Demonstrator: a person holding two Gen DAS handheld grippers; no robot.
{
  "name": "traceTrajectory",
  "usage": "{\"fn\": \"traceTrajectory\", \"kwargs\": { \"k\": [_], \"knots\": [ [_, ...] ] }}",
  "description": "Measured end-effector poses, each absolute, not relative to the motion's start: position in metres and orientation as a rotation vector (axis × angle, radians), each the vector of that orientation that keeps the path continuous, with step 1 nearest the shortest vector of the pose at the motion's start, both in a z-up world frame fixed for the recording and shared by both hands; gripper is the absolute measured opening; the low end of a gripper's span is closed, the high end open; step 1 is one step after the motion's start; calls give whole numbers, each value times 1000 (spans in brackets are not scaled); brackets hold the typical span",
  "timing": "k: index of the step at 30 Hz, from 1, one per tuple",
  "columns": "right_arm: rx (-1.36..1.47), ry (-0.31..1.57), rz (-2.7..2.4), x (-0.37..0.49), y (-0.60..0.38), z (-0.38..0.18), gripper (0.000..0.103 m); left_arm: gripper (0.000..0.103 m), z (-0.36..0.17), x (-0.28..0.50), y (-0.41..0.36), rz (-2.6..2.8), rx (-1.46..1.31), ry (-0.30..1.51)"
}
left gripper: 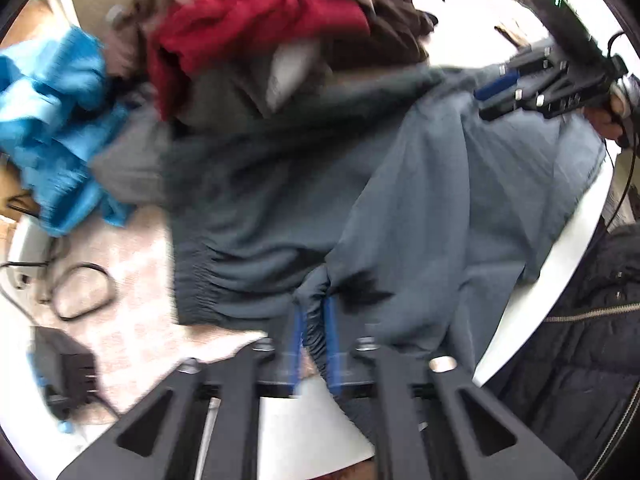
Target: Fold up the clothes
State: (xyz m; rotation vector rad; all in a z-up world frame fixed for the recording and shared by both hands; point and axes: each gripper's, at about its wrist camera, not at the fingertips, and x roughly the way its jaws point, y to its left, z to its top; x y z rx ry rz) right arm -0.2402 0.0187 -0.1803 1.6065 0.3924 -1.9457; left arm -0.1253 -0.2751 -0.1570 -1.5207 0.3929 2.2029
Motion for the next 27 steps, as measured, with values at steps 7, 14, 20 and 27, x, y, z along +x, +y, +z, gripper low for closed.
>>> {"fn": "traceTrajectory", "kwargs": {
  "k": [7,14,20,27],
  "knots": [
    [1618,404,-2054,-246,31,-180,36,6,-105,-135,-279,2331,-1362,509],
    [1670,393,-2193,-261,49,-185,37,21,-134,-169,-274,2263,-1547,577],
    [1687,364,-2317,-260,71,-173,36,31,-103,-142,-315,2375,-1540,462],
    [1495,165,-1962,-221,-7,-144,36,36,-123,-131,-320,2285,-1616,352]
  ]
}}
